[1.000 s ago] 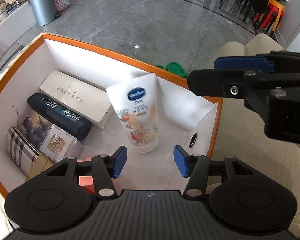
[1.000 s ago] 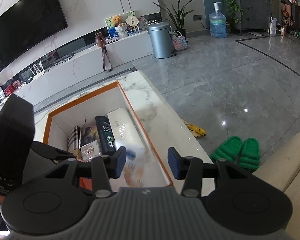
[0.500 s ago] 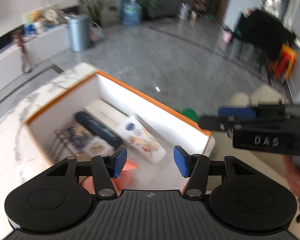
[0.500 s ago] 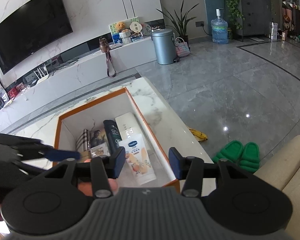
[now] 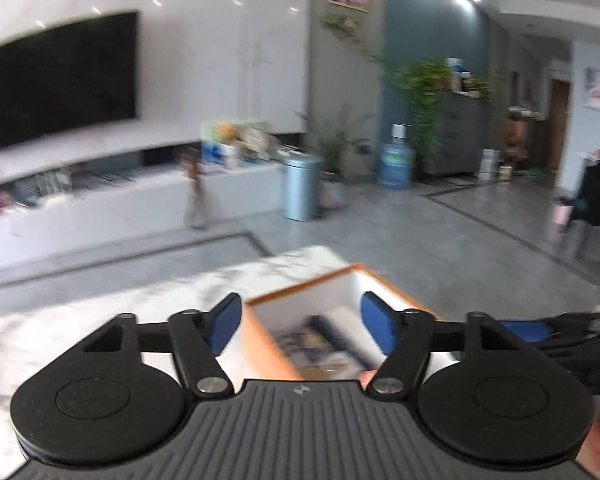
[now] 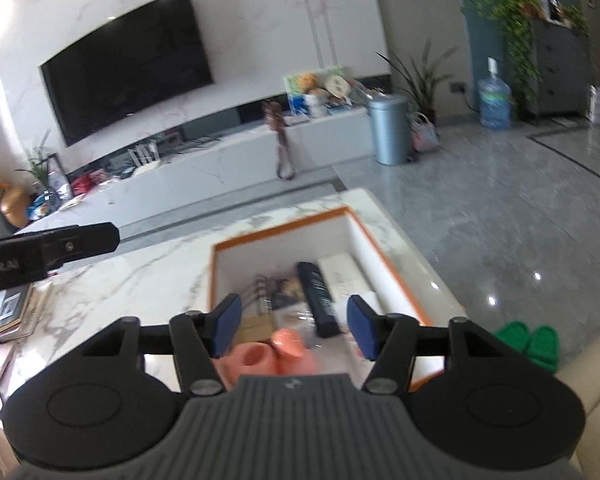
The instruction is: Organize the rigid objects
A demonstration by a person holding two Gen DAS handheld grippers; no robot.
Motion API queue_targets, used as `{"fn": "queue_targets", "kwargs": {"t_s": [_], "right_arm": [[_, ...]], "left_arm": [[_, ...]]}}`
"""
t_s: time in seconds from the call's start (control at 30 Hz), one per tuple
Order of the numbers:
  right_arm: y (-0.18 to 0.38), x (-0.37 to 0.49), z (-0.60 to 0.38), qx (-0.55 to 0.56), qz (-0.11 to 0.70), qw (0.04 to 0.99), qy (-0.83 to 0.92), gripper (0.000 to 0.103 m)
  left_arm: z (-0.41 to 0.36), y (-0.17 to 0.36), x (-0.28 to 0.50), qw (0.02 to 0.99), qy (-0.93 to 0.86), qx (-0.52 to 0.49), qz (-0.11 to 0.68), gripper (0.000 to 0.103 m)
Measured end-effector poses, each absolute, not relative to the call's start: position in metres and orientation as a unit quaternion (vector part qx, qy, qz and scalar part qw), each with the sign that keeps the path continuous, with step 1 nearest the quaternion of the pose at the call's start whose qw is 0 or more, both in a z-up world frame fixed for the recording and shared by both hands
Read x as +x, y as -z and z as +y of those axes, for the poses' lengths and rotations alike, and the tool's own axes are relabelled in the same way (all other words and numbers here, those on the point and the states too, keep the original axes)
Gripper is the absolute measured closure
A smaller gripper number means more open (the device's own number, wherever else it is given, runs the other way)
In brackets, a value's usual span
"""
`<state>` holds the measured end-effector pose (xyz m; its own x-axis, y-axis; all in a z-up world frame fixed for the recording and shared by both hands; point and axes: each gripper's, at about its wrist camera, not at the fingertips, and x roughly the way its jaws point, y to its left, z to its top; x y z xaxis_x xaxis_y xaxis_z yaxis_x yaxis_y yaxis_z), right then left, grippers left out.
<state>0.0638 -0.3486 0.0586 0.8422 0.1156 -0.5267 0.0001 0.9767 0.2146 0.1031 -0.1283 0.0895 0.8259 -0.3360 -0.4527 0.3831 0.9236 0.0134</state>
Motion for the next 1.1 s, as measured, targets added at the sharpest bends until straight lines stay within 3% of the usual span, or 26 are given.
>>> {"fn": "queue_targets", "kwargs": {"t_s": [0.17, 0.43, 0.7, 1.1], "right_arm": [[-0.053, 0.056, -0.314, 0.061, 0.280, 0.957, -0.034, 0.033], [-0.031, 0.037, -0.282, 0.032, 0.302, 0.953, -0.023, 0.018], [-0.009, 0.021, -0.261, 0.012, 0.293, 0.956, -0.002, 0.016], [-0.002, -0.008, -0.264, 0.055, 0.211, 0.976, 0.011, 0.008]], "left_arm": [[-0.115, -0.077, 0.083, 0.967, 0.129, 0.053, 0.213, 0.009], [-0.099, -0.042, 0.066, 0.961, 0.090, 0.042, 0.258, 0.007], [-0.068, -0.017, 0.043, 0.962, 0.076, 0.031, 0.260, 0.007], [-0.065, -0.014, 0.024, 0.973, 0.053, 0.026, 0.221, 0.007]]}}
